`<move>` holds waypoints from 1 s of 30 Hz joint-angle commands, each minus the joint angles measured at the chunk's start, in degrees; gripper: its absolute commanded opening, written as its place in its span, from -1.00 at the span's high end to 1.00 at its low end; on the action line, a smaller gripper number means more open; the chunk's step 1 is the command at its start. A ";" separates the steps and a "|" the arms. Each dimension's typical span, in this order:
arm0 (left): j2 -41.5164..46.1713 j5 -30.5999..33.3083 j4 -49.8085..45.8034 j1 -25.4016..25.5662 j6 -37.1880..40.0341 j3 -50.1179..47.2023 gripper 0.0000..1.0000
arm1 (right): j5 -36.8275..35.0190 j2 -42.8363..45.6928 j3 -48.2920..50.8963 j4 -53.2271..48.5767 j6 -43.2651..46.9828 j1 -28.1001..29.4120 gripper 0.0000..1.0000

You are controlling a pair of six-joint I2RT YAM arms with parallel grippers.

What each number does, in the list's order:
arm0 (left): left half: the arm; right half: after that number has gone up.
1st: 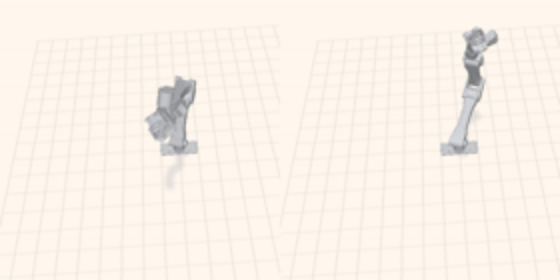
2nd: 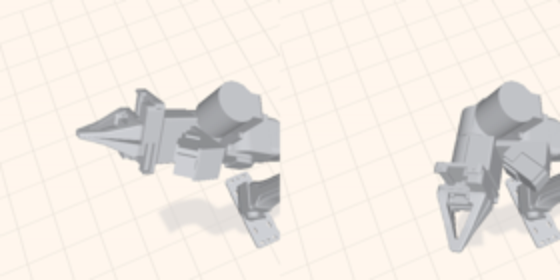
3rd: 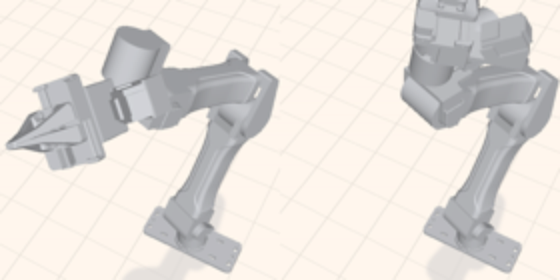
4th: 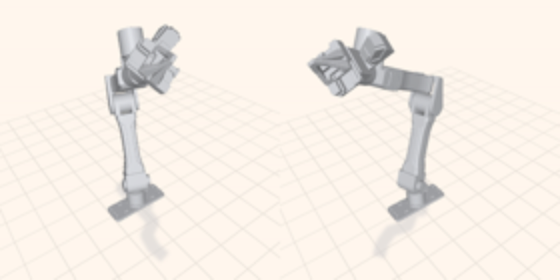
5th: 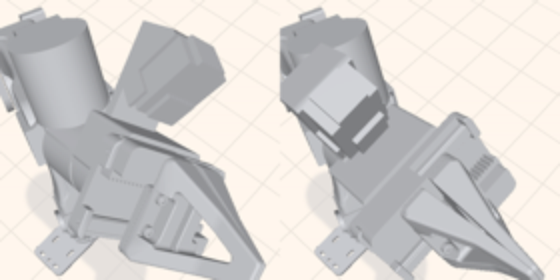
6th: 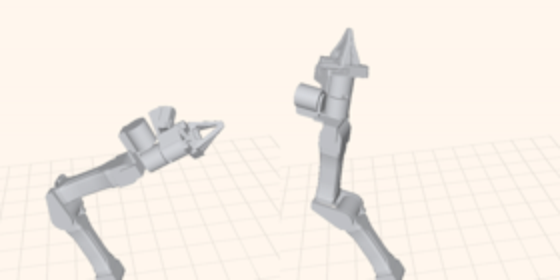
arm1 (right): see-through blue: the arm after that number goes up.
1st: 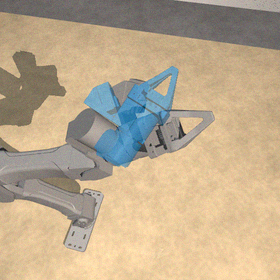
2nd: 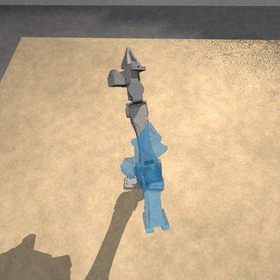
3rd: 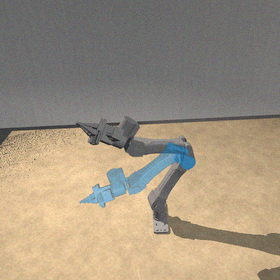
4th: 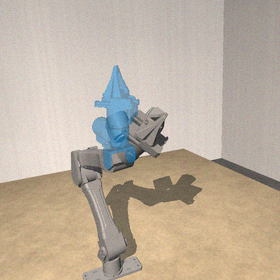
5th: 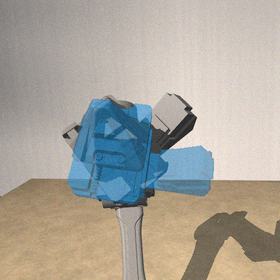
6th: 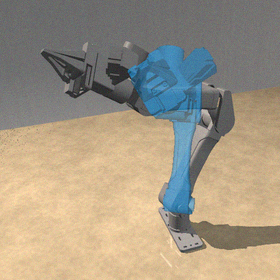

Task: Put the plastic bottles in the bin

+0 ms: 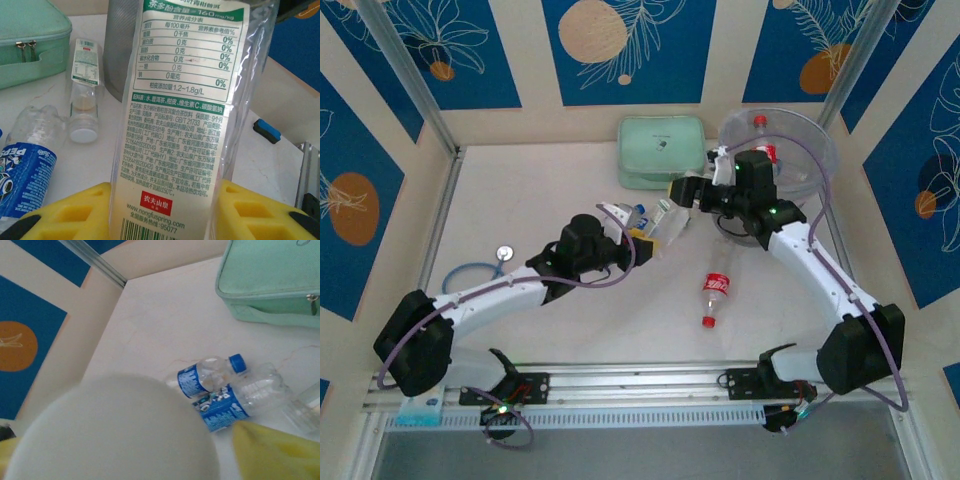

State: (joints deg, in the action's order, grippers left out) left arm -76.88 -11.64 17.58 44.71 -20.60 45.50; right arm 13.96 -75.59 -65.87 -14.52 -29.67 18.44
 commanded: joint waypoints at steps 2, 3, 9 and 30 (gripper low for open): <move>1.76 -1.57 2.12 -0.44 -0.19 -0.78 0.36 | -0.44 -0.66 -2.43 0.31 0.31 0.54 0.07; 1.86 -1.30 1.49 -0.46 0.02 -0.69 0.34 | -0.58 -0.28 -2.47 0.48 0.29 0.53 0.20; 2.00 0.09 -0.01 -0.59 0.29 -0.59 -0.36 | -3.38 1.13 -9.08 -4.81 5.72 0.46 0.63; 0.48 0.66 -5.46 -3.07 -2.53 -1.46 -0.99 | -47.49 -1.44 -28.06 9.05 42.67 -13.27 1.00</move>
State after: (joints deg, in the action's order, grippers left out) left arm -76.23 -9.69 13.52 42.11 -22.65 44.49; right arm -25.32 -74.52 -96.07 -13.41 6.28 6.61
